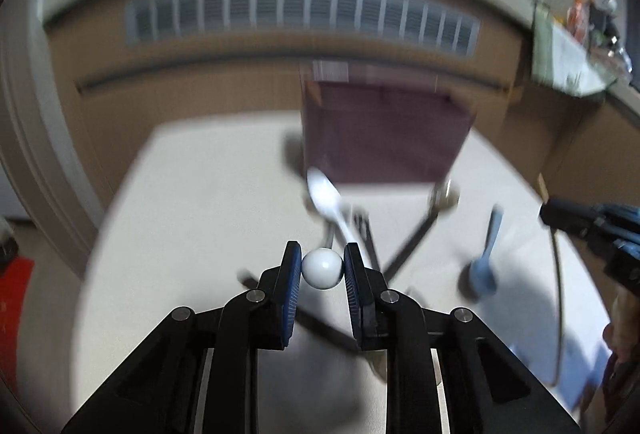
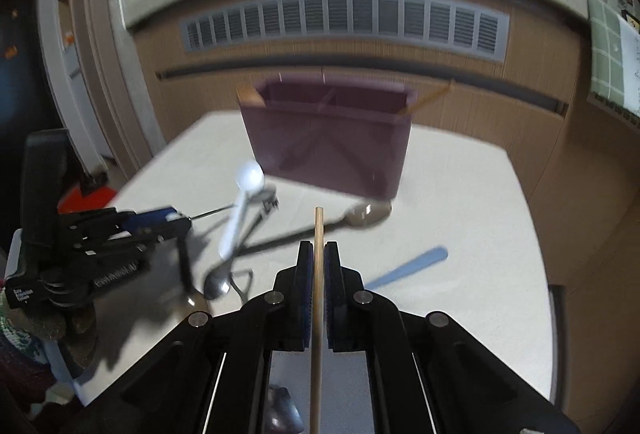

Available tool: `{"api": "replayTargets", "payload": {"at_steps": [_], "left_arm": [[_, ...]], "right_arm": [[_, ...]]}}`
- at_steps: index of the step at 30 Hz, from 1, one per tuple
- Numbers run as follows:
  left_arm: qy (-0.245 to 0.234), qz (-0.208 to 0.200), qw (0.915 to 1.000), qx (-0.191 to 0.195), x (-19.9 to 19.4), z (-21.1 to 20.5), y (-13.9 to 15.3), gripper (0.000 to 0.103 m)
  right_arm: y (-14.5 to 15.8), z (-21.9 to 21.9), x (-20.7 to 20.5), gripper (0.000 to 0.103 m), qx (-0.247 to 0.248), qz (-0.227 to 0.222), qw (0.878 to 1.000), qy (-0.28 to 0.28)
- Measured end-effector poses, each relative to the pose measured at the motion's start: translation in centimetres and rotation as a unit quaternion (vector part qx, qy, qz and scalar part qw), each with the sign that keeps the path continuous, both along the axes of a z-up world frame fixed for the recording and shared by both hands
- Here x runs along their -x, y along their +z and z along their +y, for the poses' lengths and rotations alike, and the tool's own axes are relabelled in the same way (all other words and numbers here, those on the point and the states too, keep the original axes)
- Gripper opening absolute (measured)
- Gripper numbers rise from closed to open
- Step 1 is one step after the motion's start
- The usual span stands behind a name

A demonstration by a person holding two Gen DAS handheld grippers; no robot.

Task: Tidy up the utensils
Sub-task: 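Close the left tool on the white ball-handled measuring spoon, then lift the white spoon and chopstick over the holder and release both tools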

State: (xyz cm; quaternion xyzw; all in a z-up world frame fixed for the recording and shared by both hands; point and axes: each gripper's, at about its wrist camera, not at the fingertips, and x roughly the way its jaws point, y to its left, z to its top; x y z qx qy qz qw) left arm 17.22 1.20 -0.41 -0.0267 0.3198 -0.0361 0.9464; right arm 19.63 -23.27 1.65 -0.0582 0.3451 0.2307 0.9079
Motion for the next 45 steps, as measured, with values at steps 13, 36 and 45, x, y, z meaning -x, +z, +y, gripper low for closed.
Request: {"api": "replayTargets", "payload": {"at_steps": [13, 36, 45], "left_arm": [[-0.016, -0.044, 0.9987, 0.021, 2.5, 0.7, 4.8, 0.022], [-0.067, -0.218, 0.9707, 0.074, -7.3, 1.8, 21.3, 0.022], [-0.047, -0.146, 0.9823, 0.108, -15.3, 2.0, 12.7, 0.022]], "right_arm": [[3.6, -1.3, 1.0, 0.004, -0.039, -0.032, 0.999, -0.015], [23.2, 2.4, -6.9, 0.004, -0.070, -0.235, 0.969, -0.035], [15.5, 3.6, -12.1, 0.004, -0.008, -0.190, 0.980, -0.062]]}}
